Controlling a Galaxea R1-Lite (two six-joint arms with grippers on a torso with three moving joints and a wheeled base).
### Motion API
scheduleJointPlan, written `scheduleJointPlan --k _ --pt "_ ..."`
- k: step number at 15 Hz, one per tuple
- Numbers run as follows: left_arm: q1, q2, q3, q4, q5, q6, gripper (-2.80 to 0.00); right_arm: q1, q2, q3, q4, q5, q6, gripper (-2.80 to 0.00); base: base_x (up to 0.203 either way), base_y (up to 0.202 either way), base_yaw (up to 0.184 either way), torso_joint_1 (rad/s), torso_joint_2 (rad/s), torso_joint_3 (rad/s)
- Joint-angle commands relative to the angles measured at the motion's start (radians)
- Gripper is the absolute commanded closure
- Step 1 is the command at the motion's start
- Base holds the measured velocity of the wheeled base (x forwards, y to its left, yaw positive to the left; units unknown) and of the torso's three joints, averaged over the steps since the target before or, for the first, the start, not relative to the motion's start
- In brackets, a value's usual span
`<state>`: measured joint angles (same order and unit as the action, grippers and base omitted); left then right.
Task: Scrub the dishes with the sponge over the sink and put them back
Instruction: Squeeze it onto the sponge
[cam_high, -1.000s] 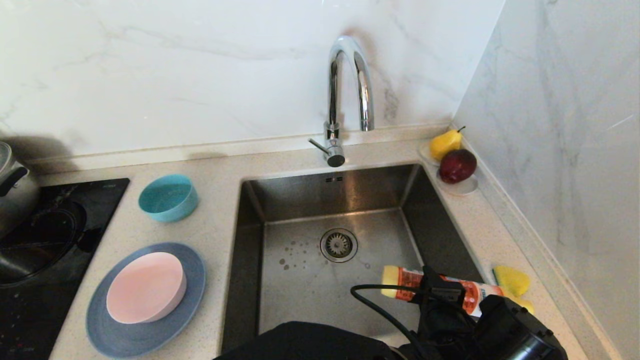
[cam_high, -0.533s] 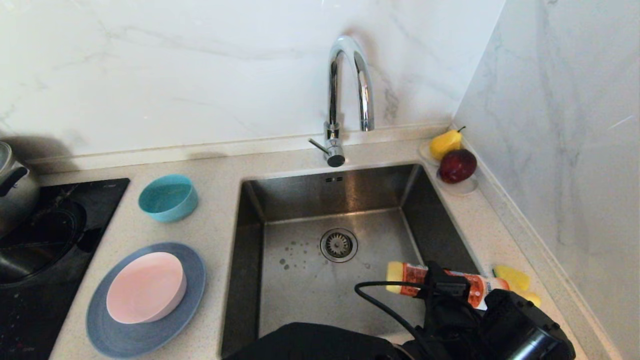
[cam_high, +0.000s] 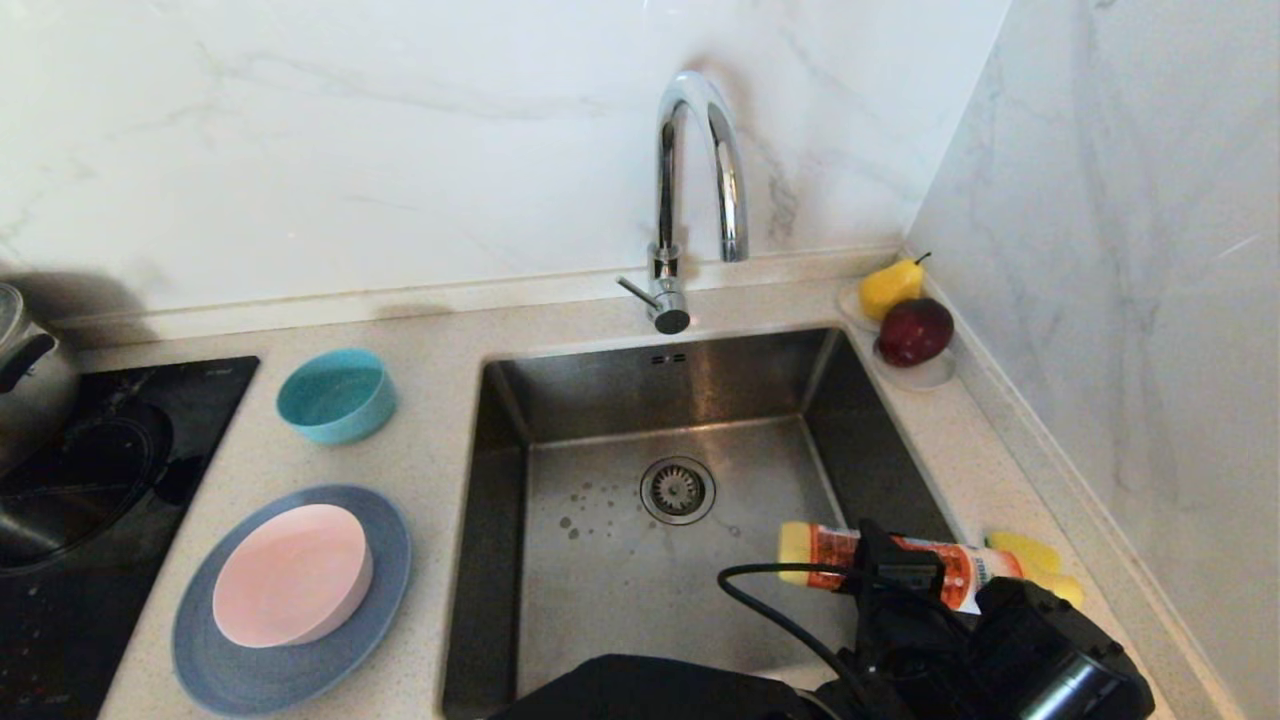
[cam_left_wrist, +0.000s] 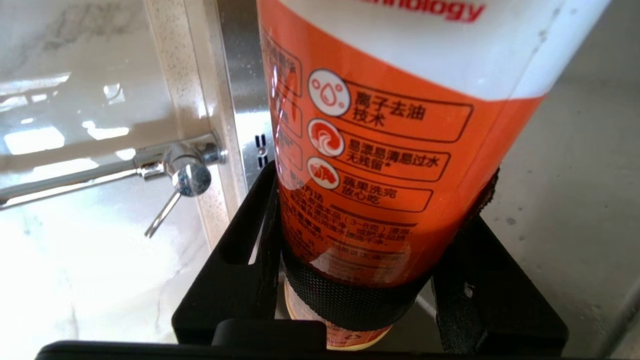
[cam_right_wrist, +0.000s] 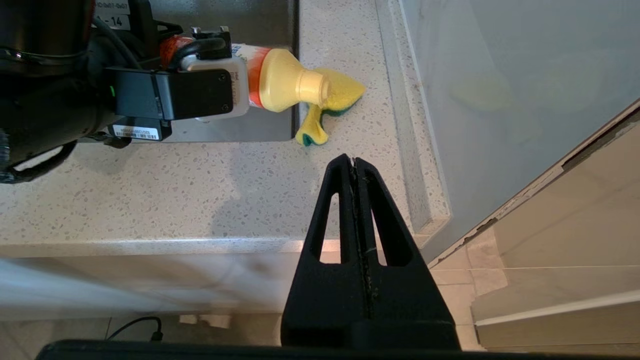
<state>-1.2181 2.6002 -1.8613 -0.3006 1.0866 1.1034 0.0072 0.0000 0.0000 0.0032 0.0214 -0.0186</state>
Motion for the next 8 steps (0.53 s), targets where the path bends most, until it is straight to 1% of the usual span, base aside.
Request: scheduleJointPlan --k 1,4,6,8 --pt "0.002 0.013 -0.004 -0.002 0.01 0.007 0.0 0.0 -0.002 0.001 0.0 0.0 0.0 0.0 0.0 0.0 0.0 0.0 0.0 0.0" --pt "0.008 0.02 -0.004 0.002 0.012 0.007 0.0 0.0 -0.002 0.0 0.0 0.0 0.0 0.0 0.0 0.0 0.0 0.0 0.0 0.0" --pt "0.008 0.021 -0.009 0.032 0.018 0.006 0.0 0.0 -0.002 0.0 0.0 0.002 -0.001 0.0 0.0 0.0 0.0 0.0 0.0 0.0" --pt "0.008 0.026 -0.012 0.037 0.024 0.006 0.0 0.0 -0.002 0.001 0.0 0.0 -0.001 0.0 0.0 0.0 0.0 0.0 0.0 0.0"
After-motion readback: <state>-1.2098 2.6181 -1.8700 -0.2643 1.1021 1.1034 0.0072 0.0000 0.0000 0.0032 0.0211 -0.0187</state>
